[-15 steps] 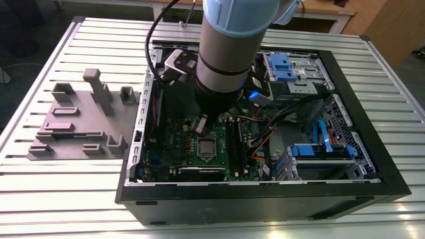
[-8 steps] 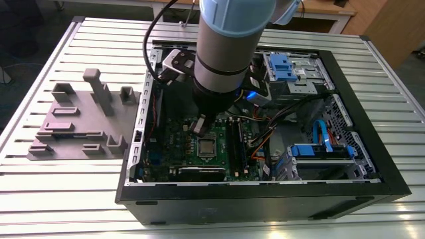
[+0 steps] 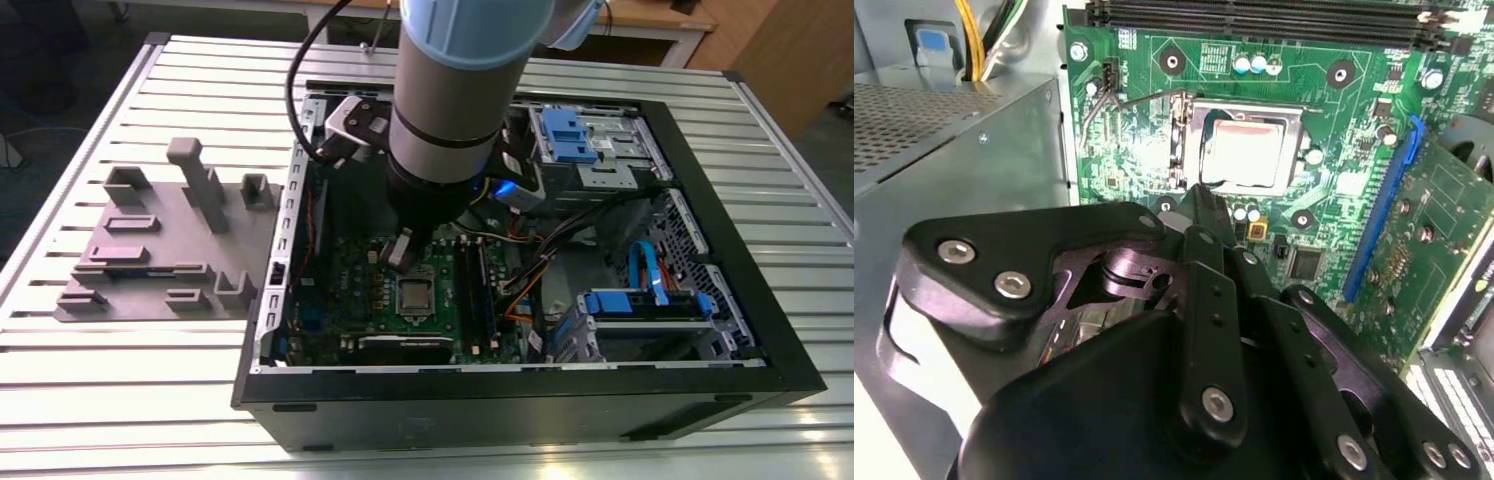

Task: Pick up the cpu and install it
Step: 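Install the first cpu locking lever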

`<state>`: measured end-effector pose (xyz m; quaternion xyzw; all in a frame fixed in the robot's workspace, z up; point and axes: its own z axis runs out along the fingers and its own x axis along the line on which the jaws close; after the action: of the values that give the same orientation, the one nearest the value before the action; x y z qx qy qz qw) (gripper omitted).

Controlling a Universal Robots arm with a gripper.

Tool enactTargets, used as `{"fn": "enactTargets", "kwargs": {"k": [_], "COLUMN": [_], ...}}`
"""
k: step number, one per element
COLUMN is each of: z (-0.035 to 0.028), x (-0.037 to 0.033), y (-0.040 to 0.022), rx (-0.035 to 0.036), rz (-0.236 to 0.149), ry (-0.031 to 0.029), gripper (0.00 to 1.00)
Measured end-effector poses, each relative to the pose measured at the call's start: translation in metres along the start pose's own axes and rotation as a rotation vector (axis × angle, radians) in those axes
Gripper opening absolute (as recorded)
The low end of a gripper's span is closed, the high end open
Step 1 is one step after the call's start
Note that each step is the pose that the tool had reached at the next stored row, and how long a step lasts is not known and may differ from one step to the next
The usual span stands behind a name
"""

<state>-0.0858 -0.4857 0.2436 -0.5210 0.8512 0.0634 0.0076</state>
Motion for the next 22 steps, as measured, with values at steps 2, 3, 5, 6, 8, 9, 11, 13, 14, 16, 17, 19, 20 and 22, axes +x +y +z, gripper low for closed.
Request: {"fn": "enactTargets", "kwargs": {"k": [2,3,5,6,8,9,11,13,14,16,17,19,20,22], "z": [-0.0038,-0.0046,-0.0044,-0.0045,-0.0046,-0.0046,-0.0046,-0.0048,-0.005,-0.005,-0.0051,-0.0051,-0.0054,-0.0057], "x": [-0.0004,-0.0004,-0.0008,-0.0011,-0.0035,-0.005,-0.0081,-0.0111,-0.0121,-0.0133,-0.0136,-0.0145,-0.0158,-0.0207], "y": [0.0004,0.0005,0.0005,0.0001,-0.0039,-0.0065,-0.0118,-0.0171,-0.0194,-0.0215,-0.022,-0.0237,-0.0262,-0.0342], "rx": [0.0,0.0001,0.0001,0.0001,0.0001,0.0001,0.0001,0.0,-0.0014,-0.0175,-0.0257,-0.0414,-0.0431,-0.0434], "rz": [0.0,0.0,0.0,0.0,0.0,0.0,0.0,0.0,0.0,-0.004,-0.006,-0.012,-0.012,-0.012], "ry": [0.0,0.0002,-0.0003,0.0,0.0001,0.0,0.0,-0.0001,-0.0024,-0.0336,-0.0491,-0.0784,-0.0818,-0.0823], "gripper": [0.1,0.1,0.1,0.1,0.1,0.1,0.1,0.1,0.1,0.1,0.1,0.1,0.1,0.1]}}
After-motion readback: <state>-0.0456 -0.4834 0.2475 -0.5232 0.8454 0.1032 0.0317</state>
